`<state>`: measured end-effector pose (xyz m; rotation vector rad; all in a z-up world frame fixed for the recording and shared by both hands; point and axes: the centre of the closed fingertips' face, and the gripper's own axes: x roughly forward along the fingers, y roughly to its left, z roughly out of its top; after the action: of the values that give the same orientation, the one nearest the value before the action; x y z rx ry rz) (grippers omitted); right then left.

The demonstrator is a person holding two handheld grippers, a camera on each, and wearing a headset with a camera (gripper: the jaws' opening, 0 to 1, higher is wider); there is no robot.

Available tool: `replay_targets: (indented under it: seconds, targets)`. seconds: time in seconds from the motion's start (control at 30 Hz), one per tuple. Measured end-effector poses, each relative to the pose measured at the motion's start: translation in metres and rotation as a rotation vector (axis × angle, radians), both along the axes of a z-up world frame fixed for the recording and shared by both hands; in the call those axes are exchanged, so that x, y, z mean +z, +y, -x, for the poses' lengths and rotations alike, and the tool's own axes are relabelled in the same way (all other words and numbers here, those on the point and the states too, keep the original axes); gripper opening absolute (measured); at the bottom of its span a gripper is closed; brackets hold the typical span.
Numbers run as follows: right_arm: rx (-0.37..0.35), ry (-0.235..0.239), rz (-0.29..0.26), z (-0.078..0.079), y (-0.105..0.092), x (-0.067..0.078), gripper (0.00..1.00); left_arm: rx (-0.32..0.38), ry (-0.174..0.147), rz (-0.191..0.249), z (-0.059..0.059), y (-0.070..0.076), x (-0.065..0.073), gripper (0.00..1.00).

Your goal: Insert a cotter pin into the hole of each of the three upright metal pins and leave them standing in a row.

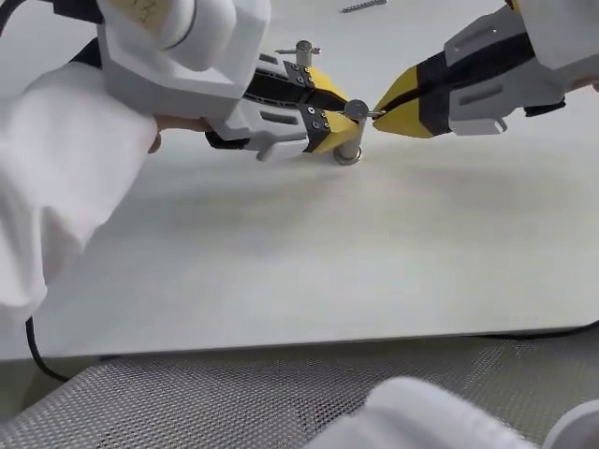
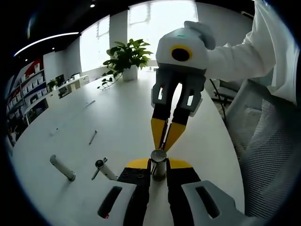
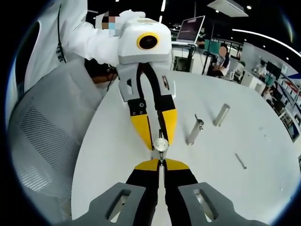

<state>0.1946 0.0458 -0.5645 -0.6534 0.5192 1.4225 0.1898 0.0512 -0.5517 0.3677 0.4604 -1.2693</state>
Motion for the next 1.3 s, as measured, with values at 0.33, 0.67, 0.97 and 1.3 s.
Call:
replay_targets:
  seconds: [0.33,0.67,0.97,1.3]
  targets:
    - [0.075,-0.036,0.037,-0.001,0.005,-0.002,0.00,-0.018,-0.016,-0.014,-0.002,0.000,-0.001,0.11]
    - [0.072,-0.044,0.051,-0.004,0.004,-0.005,0.17,-0.017,-0.009,-0.009,-0.001,0.000,0.000,0.25]
    - [0.008,0.019,0.004,-0.001,0.005,-0.003,0.20,-0.035,0.030,0.040,0.012,0.008,0.003,0.49]
    - [-0.035,0.071,-0.049,0.005,0.011,0.005,0.20,-0.010,0.140,0.114,0.036,0.016,0.002,0.90]
